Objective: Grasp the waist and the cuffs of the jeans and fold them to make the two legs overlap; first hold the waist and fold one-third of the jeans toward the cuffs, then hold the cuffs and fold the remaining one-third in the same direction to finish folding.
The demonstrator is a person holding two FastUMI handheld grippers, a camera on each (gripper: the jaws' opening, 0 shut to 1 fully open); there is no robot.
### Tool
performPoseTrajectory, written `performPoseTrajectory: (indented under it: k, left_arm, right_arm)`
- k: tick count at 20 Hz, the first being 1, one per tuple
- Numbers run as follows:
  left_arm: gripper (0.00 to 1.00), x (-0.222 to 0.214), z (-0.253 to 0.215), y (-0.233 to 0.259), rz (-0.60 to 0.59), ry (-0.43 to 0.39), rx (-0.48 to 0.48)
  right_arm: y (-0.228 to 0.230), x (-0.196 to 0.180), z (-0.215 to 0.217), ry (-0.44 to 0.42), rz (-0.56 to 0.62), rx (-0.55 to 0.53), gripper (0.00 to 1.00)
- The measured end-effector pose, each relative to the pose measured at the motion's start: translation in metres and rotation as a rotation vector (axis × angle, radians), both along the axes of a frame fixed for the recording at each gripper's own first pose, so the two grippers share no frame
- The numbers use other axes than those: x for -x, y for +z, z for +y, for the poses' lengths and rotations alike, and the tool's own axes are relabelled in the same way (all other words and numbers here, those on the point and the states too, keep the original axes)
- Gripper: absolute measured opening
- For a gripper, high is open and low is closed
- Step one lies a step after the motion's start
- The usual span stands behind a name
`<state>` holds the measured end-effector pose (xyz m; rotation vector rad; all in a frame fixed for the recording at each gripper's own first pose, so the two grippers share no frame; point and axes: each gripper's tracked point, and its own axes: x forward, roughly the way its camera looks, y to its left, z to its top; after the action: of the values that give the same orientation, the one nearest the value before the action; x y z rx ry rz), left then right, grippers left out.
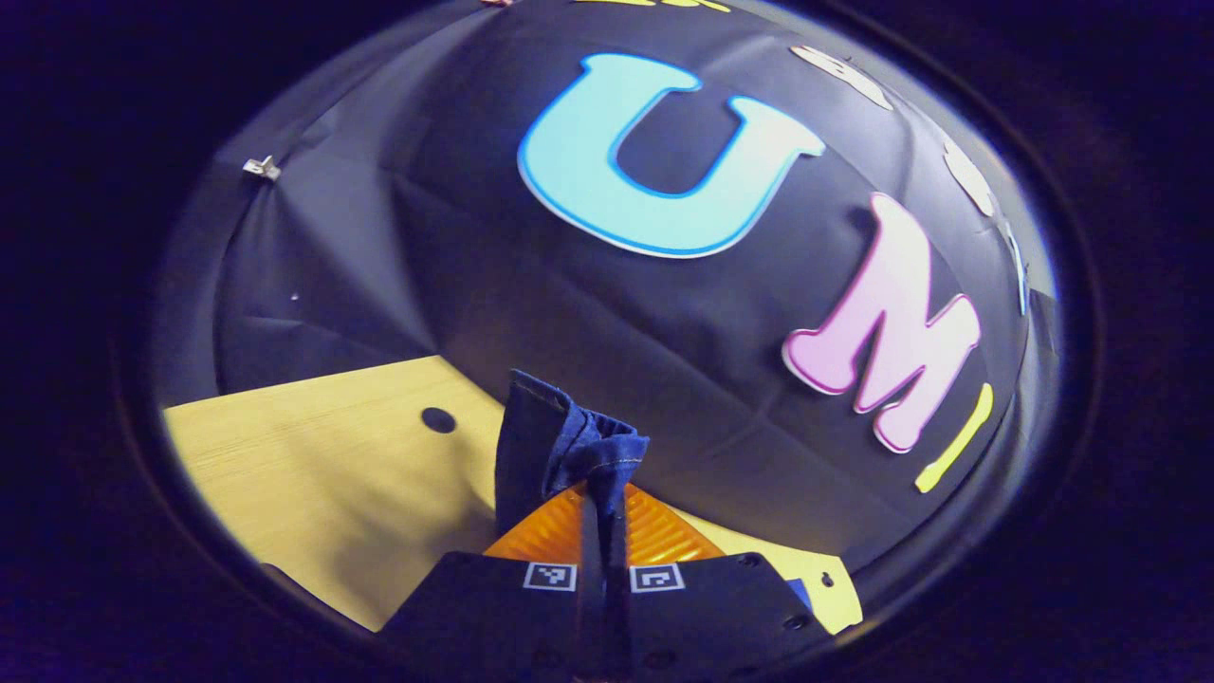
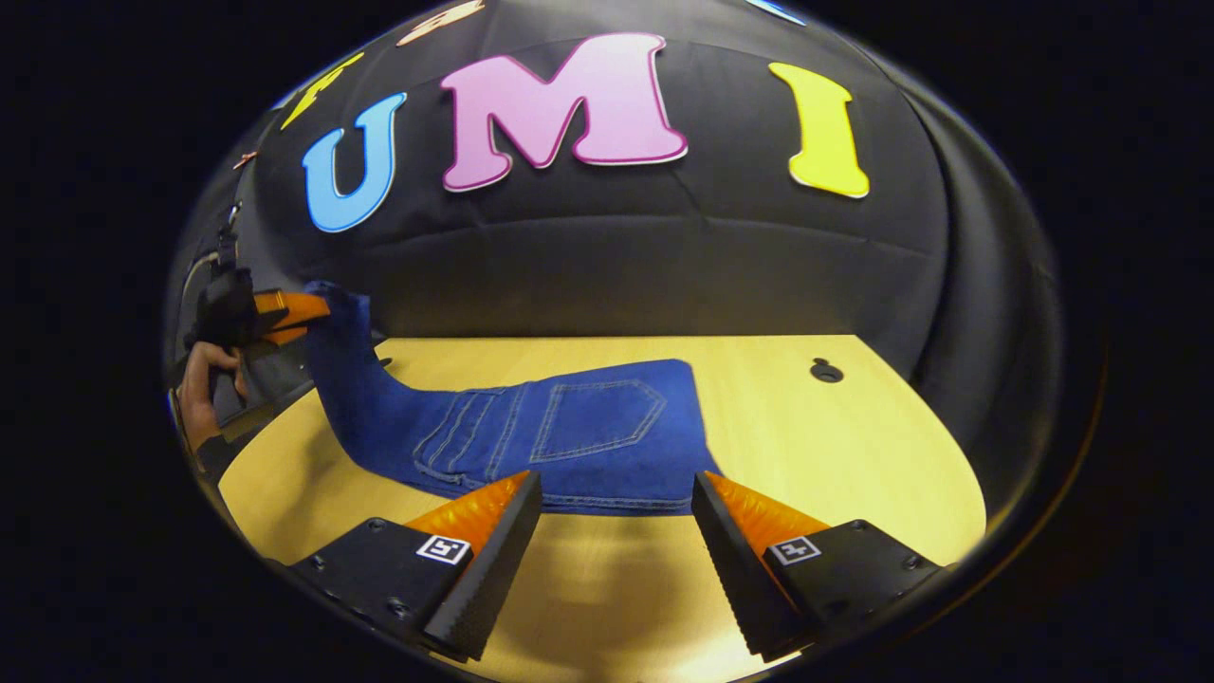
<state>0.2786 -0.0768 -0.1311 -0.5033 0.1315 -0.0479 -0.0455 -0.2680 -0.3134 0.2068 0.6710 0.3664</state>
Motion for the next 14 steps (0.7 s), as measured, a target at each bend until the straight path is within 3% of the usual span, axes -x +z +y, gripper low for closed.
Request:
performPoseTrajectory:
  k: [4, 9, 12, 13, 14]
  left_arm:
    - [0.06, 0.005, -0.152, 0.036, -0.061, -0.238, -0.035]
    - [0.06, 0.037, -0.325, -0.028, 0.092, -0.552, 0.010]
    - [0.06, 0.054, -0.349, -0.088, 0.216, -0.567, -0.010]
    - [0.08, 0.053, -0.358, -0.093, 0.231, -0.569, -0.001]
    - [0.18, 0.057, -0.358, -0.091, 0.253, -0.584, 0.016]
  right_arm:
    - [0.003, -0.001, -0.044, -0.089, -0.032, 0.033, 0.97]
    - [-0.008, 0.018, -0.108, -0.191, 0.009, 0.072, 0.97]
    - [-0.005, 0.024, -0.153, -0.246, 0.010, 0.114, 0.97]
    - [-0.003, 0.029, -0.163, -0.258, 0.014, 0.119, 0.97]
    - [-0.001, 0.032, -0.172, -0.268, 0.014, 0.127, 0.97]
